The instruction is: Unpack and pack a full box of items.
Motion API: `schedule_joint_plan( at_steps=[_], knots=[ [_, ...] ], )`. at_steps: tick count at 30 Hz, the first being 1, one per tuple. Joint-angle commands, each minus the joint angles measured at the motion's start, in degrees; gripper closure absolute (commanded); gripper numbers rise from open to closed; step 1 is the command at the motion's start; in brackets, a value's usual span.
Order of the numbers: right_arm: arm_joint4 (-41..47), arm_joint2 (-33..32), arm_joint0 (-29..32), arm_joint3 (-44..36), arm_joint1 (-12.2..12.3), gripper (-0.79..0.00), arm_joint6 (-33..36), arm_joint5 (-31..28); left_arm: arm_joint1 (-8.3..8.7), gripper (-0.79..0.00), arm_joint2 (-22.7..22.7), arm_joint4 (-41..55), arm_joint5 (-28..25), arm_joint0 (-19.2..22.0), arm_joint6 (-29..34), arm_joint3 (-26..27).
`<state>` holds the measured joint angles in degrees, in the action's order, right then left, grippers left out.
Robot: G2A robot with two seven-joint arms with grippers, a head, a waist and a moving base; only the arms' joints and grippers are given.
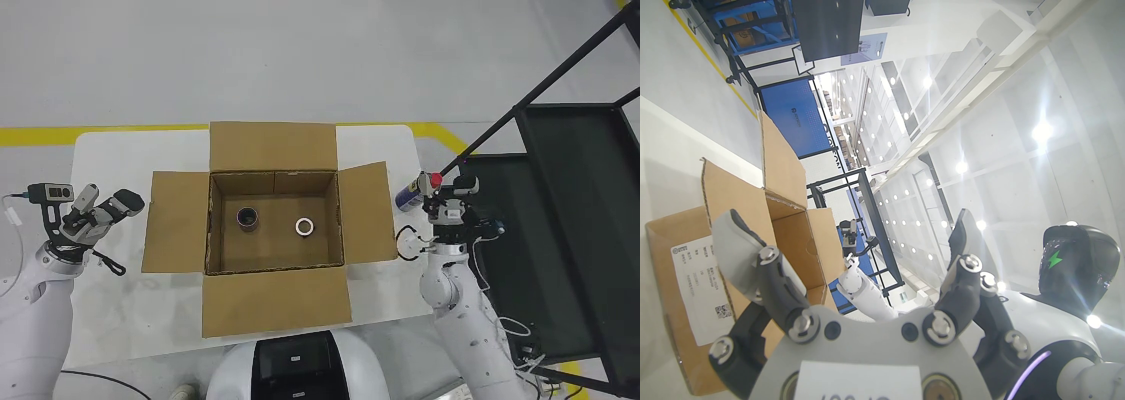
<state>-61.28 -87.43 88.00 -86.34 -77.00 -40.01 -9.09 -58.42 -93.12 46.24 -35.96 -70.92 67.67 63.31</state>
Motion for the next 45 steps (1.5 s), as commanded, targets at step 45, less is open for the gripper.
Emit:
schedule_joint_plan(
  at_steps=[45],
  knots=[
    [-17.5, 23.3, -5.8, -21.2, -0.7, -0.785, 60.0, 0.7, 0.0, -0.785, 0.0, 0.0, 0.0, 0.0, 0.0, 0.0]
  ],
)
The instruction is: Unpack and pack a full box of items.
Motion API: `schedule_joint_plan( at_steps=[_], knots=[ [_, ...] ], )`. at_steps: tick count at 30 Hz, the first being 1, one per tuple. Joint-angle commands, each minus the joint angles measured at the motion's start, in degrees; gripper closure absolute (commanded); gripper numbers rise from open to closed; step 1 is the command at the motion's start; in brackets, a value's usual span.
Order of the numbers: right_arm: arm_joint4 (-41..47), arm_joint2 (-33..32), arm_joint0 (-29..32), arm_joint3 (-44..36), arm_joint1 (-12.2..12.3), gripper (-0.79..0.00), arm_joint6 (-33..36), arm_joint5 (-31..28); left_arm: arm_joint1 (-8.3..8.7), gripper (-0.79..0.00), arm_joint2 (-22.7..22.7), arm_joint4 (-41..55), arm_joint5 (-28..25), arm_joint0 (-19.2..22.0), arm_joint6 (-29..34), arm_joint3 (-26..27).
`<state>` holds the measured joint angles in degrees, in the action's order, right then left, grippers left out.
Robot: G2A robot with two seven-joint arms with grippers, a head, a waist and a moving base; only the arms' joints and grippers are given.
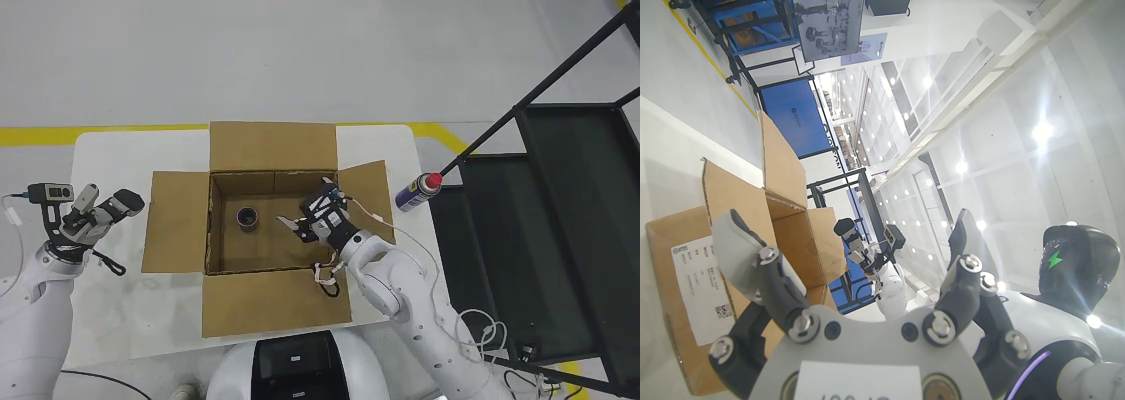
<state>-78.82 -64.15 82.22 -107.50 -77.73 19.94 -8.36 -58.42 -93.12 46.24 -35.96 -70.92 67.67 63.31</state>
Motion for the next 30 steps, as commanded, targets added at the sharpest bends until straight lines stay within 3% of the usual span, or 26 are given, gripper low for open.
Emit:
schedule_joint_plan(
  at_steps=[1, 5, 8, 11, 17, 24, 30],
  knots=[
    [0.0, 0.0, 0.0, 0.0, 0.0, -0.785, 0.0, 0.0, 0.0, -0.785, 0.0, 0.0, 0.0, 0.0, 0.0, 0.0],
    [-0.5, 0.2, -0.3, -0.3, 0.0, -0.785, 0.2, -0.4, 0.0, -0.785, 0.0, 0.0, 0.0, 0.0, 0.0, 0.0],
    [-3.4, 2.6, -3.7, -1.0, -0.2, -0.785, 5.7, -2.0, 0.0, -0.785, 0.0, 0.0, 0.0, 0.0, 0.0, 0.0],
    [-1.9, 6.9, -10.9, 1.4, -1.3, -0.785, 15.7, -2.1, 0.0, -0.785, 0.0, 0.0, 0.0, 0.0, 0.0, 0.0],
    [5.6, 16.8, -24.7, 12.4, -4.7, -0.785, 28.6, -0.7, 0.0, -0.785, 0.0, 0.0, 0.0, 0.0, 0.0, 0.0],
    [8.0, 26.3, -34.1, 25.6, -9.0, -0.785, 31.4, 2.5, 0.0, -0.785, 0.0, 0.0, 0.0, 0.0, 0.0, 0.0],
    [9.8, 29.2, -37.7, 33.7, -11.3, -0.785, 31.2, 3.1, 0.0, -0.785, 0.0, 0.0, 0.0, 0.0, 0.0, 0.0]
  ],
)
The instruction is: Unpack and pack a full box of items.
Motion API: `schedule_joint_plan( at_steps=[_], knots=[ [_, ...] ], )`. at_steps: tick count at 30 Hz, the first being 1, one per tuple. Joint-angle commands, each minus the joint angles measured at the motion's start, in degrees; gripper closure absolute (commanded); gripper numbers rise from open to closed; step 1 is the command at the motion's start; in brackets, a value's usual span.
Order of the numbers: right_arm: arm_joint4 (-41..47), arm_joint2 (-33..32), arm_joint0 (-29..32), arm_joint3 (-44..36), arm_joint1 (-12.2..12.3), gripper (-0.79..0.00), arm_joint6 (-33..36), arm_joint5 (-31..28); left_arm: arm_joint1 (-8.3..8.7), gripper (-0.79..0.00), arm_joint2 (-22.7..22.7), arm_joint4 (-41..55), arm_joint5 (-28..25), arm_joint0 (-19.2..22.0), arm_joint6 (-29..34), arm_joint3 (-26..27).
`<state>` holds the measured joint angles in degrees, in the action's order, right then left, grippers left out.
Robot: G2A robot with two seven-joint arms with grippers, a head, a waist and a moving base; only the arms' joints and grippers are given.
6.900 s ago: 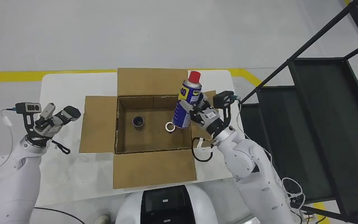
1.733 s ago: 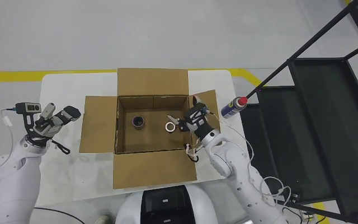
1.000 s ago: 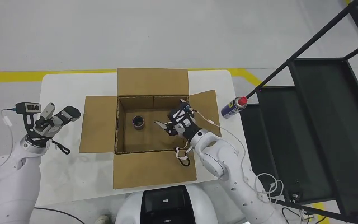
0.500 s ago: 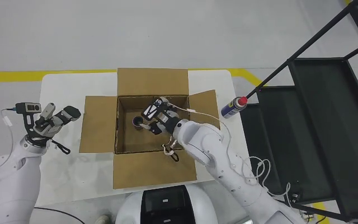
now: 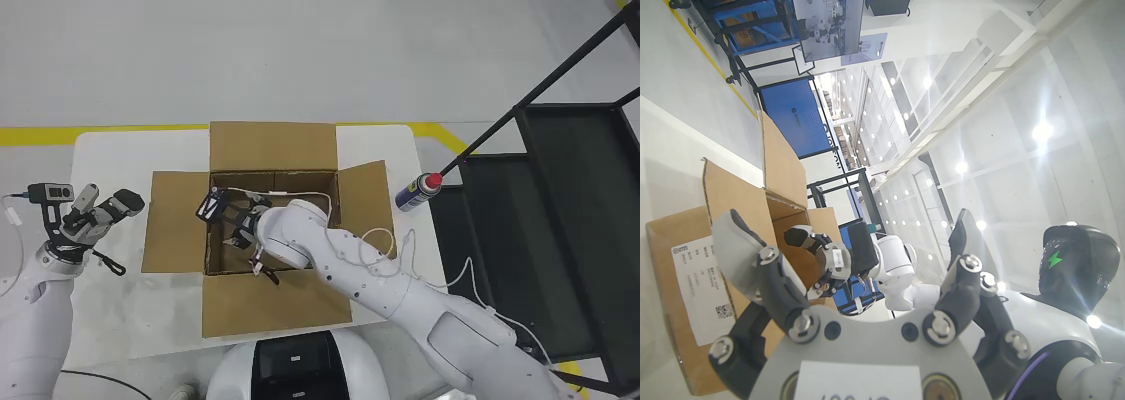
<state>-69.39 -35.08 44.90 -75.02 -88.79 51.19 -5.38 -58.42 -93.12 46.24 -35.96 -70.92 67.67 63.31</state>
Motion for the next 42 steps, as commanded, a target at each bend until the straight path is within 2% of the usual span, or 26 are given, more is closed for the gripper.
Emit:
schedule_joint_plan(
  at_steps=[1, 10, 23, 25, 26, 27, 31, 32, 38, 42],
  knots=[
    [0.8, 0.3, -0.9, 2.4, -0.6, -0.785, -0.1, 0.0, 0.0, -0.785, 0.0, 0.0, 0.0, 0.0, 0.0, 0.0],
    [7.0, 1.1, -4.7, 12.8, -3.4, -0.785, -3.0, -2.7, 0.0, -0.785, 0.0, 0.0, 0.0, 0.0, 0.0, 0.0],
    [10.1, 2.5, -7.8, 23.6, -6.7, -0.785, -6.5, -3.9, 0.0, -0.785, 0.0, 0.0, 0.0, 0.0, 0.0, 0.0],
    [10.3, 2.5, -8.1, 24.6, -7.0, -0.533, -6.7, -3.9, 0.0, -0.785, 0.0, 0.0, 0.0, 0.0, 0.0, 0.0],
    [10.4, 2.4, -8.3, 25.0, -7.2, -0.357, -6.8, -4.0, 0.0, -0.785, 0.0, 0.0, 0.0, 0.0, 0.0, 0.0],
    [10.6, 2.4, -8.4, 25.4, -7.3, -0.268, -6.9, -4.1, 0.0, -0.785, 0.0, 0.0, 0.0, 0.0, 0.0, 0.0],
    [11.0, 2.2, -8.6, 26.9, -7.8, -0.102, -7.4, -4.3, 0.0, -0.785, 0.0, 0.0, 0.0, 0.0, 0.0, 0.0],
    [11.1, 2.1, -8.7, 27.2, -7.9, 0.0, -7.5, -4.4, 0.0, -0.785, 0.0, 0.0, 0.0, 0.0, 0.0, 0.0],
    [10.3, 1.2, -8.4, 26.4, -7.9, 0.0, -8.3, -3.7, 0.0, -0.785, 0.0, 0.0, 0.0, 0.0, 0.0, 0.0],
    [7.9, -0.1, -7.1, 22.1, -7.0, 0.0, -7.8, -2.3, 0.0, -0.785, 0.0, 0.0, 0.0, 0.0, 0.0, 0.0]
  ],
)
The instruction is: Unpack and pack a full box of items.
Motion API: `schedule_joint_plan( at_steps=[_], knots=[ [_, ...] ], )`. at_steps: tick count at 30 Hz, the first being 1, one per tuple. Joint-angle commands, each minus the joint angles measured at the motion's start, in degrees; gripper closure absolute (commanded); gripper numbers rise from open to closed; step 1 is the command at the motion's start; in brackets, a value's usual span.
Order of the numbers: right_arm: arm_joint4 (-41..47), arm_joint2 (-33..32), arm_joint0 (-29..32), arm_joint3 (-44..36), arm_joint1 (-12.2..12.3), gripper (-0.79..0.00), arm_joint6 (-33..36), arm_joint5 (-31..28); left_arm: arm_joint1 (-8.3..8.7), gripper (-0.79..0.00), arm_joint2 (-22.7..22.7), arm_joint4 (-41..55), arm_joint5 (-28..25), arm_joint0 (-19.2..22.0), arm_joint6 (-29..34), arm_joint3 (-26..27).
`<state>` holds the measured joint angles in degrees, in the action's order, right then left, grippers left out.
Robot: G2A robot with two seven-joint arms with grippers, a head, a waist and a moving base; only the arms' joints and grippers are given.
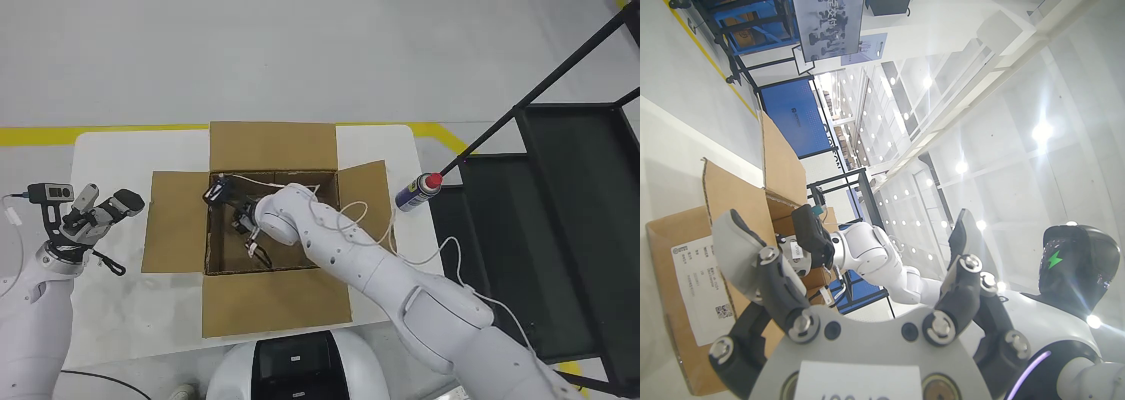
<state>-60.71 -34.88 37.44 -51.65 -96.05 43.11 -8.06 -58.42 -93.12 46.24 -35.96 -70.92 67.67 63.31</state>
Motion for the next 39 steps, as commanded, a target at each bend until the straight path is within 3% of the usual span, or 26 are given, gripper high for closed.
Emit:
schedule_joint_plan(
  at_steps=[1, 7, 15, 26, 30, 39],
  knots=[
    [-1.8, -0.8, 0.9, -3.1, 0.7, 0.0, 0.6, 0.9, 0.0, -0.785, 0.0, 0.0, 0.0, 0.0, 0.0, 0.0],
    [-8.5, -5.6, 7.1, -18.3, 4.2, 0.0, 5.5, 1.7, 0.0, -0.785, 0.0, 0.0, 0.0, 0.0, 0.0, 0.0],
    [-11.6, -15.6, 19.3, -39.3, 9.1, 0.0, 11.7, -7.0, 0.0, -0.785, 0.0, 0.0, 0.0, 0.0, 0.0, 0.0],
    [-12.8, -25.4, 31.2, -60.2, 12.7, 0.0, 15.9, -14.2, 0.0, -0.785, 0.0, 0.0, 0.0, 0.0, 0.0, 0.0],
    [-10.5, -28.8, 34.8, -64.1, 13.6, 0.0, 15.7, -15.1, 0.0, -0.785, 0.0, 0.0, 0.0, 0.0, 0.0, 0.0],
    [-10.5, -28.8, 34.8, -64.1, 13.6, 0.0, 15.7, -15.1, 0.0, -0.785, 0.0, 0.0, 0.0, 0.0, 0.0, 0.0]
  ],
)
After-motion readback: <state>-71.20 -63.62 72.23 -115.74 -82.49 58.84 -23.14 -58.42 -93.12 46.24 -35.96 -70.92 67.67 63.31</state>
